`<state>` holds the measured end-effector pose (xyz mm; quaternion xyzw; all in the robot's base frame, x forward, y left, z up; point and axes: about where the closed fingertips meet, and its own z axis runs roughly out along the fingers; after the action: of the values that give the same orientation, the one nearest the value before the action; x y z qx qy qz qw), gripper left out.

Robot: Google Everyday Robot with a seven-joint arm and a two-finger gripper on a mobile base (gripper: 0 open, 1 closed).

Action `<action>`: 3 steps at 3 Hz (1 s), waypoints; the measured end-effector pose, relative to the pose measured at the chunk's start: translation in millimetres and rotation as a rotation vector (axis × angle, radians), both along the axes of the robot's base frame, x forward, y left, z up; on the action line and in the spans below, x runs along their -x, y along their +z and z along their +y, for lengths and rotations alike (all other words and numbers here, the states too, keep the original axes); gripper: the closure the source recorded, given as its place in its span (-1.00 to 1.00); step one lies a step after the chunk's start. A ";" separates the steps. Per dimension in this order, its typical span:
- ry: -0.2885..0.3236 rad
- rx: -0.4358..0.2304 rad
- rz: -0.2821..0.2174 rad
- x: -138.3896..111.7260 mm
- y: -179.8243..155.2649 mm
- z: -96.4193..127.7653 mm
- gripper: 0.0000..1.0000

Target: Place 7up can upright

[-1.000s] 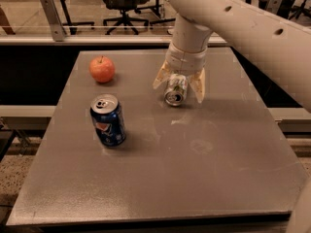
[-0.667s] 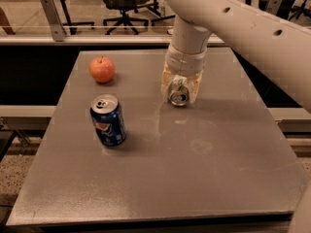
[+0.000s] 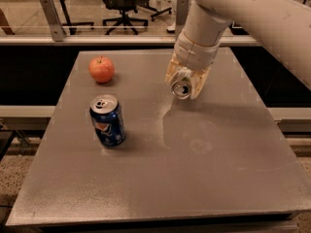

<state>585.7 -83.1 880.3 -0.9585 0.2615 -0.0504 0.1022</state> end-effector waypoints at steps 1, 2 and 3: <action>-0.150 -0.146 0.058 15.0 32.2 1.8 1.00; -0.293 -0.274 0.157 28.9 61.3 5.6 1.00; -0.445 -0.409 0.286 37.6 81.1 8.3 1.00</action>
Offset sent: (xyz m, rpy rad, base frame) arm -0.0526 0.0047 0.1038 0.4200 0.3201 -0.4921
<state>548.0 -74.9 961.4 -0.8349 0.4806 0.1171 0.2413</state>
